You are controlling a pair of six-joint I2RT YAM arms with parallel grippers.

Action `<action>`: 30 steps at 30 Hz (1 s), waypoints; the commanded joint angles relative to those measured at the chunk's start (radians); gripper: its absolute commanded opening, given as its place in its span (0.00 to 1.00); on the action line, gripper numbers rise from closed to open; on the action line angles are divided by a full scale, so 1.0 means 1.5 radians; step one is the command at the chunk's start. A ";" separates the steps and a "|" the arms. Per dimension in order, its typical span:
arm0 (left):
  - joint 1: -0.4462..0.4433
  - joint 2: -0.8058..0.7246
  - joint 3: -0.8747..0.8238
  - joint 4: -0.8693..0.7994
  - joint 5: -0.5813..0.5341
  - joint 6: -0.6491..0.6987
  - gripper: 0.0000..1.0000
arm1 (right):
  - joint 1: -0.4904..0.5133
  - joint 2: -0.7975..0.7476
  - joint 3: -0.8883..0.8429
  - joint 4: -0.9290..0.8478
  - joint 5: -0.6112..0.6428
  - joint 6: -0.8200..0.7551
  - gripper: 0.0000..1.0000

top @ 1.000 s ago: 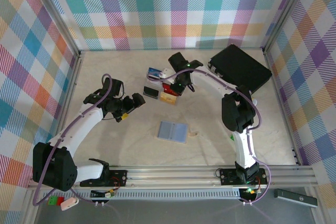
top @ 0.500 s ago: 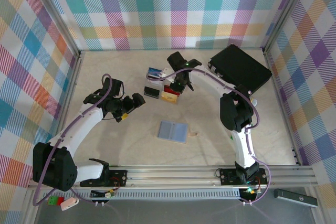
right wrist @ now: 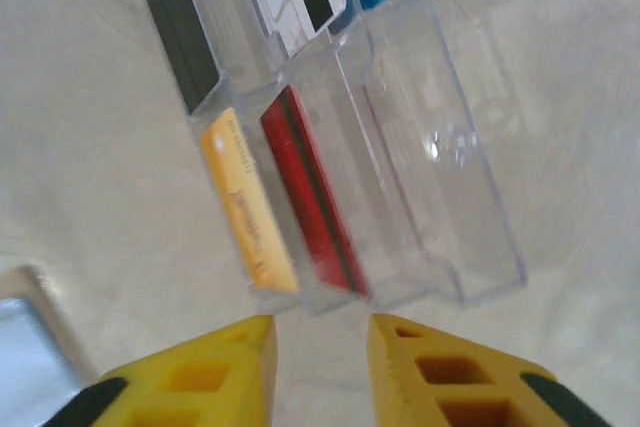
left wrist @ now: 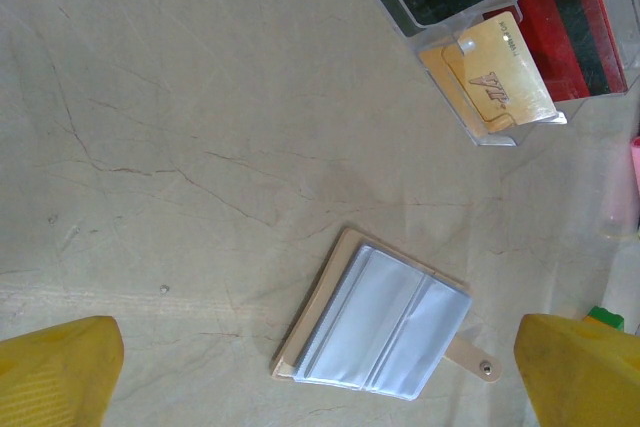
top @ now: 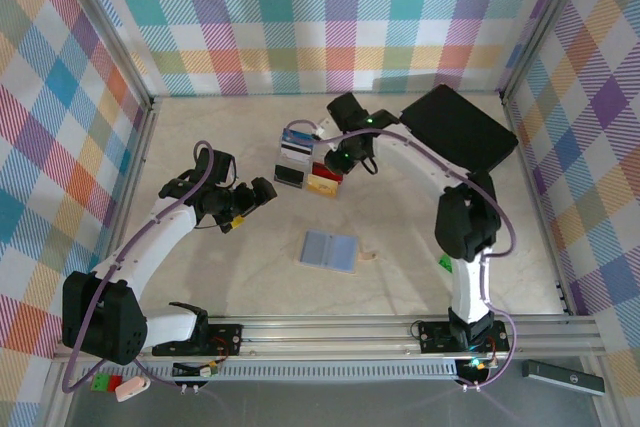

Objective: Take the credit cards out of the card holder

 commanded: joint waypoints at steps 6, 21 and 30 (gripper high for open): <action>0.006 -0.021 -0.032 0.004 0.001 -0.001 1.00 | 0.035 -0.184 -0.226 0.064 -0.021 0.382 0.56; 0.025 -0.044 -0.076 0.008 0.001 0.023 1.00 | 0.243 -0.142 -0.349 0.063 0.069 0.779 0.68; 0.062 -0.069 -0.119 0.009 0.024 0.041 1.00 | 0.266 -0.029 -0.279 0.061 0.043 0.813 0.69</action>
